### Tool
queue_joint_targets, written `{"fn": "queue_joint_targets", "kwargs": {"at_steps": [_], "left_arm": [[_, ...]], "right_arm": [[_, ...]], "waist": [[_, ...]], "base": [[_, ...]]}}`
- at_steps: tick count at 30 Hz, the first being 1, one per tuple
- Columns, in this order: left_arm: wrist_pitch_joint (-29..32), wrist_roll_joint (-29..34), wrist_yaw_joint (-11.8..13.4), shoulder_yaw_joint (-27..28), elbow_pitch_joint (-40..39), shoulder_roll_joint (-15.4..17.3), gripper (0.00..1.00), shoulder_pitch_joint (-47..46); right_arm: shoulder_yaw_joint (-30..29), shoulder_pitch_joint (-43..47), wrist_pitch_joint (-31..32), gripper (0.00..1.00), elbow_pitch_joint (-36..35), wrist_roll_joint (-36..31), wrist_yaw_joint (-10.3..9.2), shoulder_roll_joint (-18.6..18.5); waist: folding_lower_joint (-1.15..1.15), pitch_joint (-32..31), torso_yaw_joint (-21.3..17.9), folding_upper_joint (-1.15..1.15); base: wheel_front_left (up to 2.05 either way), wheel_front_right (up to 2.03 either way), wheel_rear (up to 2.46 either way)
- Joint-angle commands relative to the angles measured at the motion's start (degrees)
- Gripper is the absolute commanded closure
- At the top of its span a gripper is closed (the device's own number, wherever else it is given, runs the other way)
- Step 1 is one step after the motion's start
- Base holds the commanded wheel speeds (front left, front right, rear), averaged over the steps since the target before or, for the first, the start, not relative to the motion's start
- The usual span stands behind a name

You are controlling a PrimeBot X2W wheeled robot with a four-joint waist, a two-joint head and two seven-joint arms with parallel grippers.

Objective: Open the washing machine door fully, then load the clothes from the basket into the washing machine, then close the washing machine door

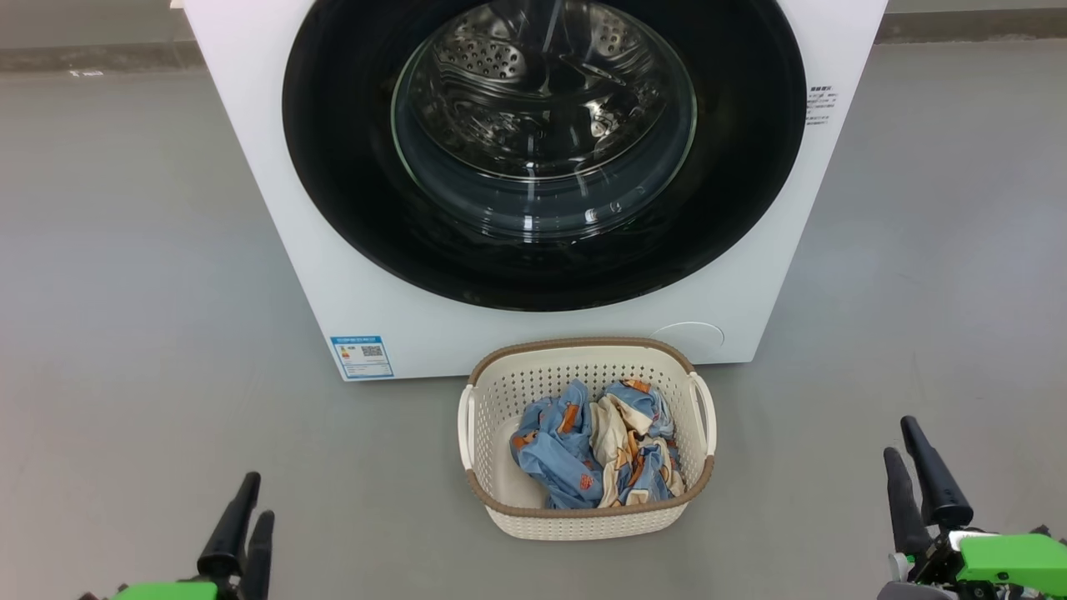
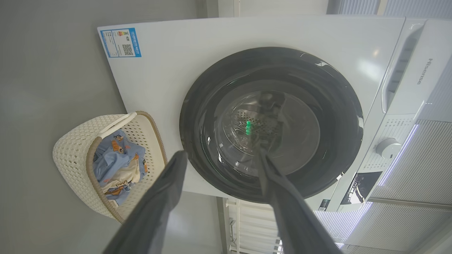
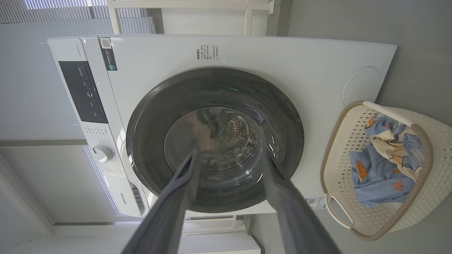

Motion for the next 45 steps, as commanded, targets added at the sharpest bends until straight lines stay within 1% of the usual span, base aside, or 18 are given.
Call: {"fn": "queue_joint_targets", "kwargs": {"at_steps": [1, 4, 9, 21, 31, 36, 45], "left_arm": [[-0.51, -0.01, -0.18, 0.02, -1.36, 0.78, 0.0, -1.75], [-1.02, -0.09, -0.19, -0.27, -1.45, 0.8, 0.0, -2.02], [-1.87, 0.2, -0.21, -0.64, -1.69, 0.85, 0.0, -2.41], [-3.89, 1.64, -0.26, -1.33, -2.63, 0.95, 0.0, -3.25], [-5.58, 4.34, -0.3, -1.91, -3.58, 1.03, 0.0, -3.94], [-6.26, 5.77, -0.32, -2.21, -4.04, 1.07, 0.0, -4.14], [-7.77, 9.92, -0.35, -3.01, -4.54, 1.15, 0.0, -4.62]], "right_arm": [[0.09, -1.64, -0.14, 0.0, -1.61, -0.03, 0.0, -0.39], [0.24, -1.83, -0.34, 0.0, -1.88, -0.04, 0.0, -0.38], [0.59, -2.1, -0.76, 0.0, -2.32, 0.13, 0.01, -0.36], [1.33, -2.77, -1.39, 0.0, -4.03, -0.08, 0.01, -0.32], [2.48, -3.27, -2.63, 0.0, -5.95, -2.02, 0.02, -0.73], [3.27, -3.5, -3.59, 0.0, -6.7, -3.01, 0.02, -1.25], [6.68, -4.14, -6.8, 0.0, -8.29, -6.1, 0.03, -3.56]], "waist": [[0.02, 0.0, 0.01, 0.0], [0.09, -0.09, 0.03, 0.0], [0.01, -0.02, 0.03, 0.0], [0.0, -0.02, 0.05, 0.0], [0.0, -0.01, 0.12, 0.0], [0.0, -0.01, 0.12, 0.0], [0.0, -0.04, 0.06, 0.0]], "base": [[0.0, 0.0, 0.0], [0.0, 0.0, 0.0], [0.0, 0.0, 0.0], [0.0, 0.0, 0.0], [0.0, 0.0, 0.0], [0.0, 0.0, 0.0], [0.0, 0.0, 0.0]]}}
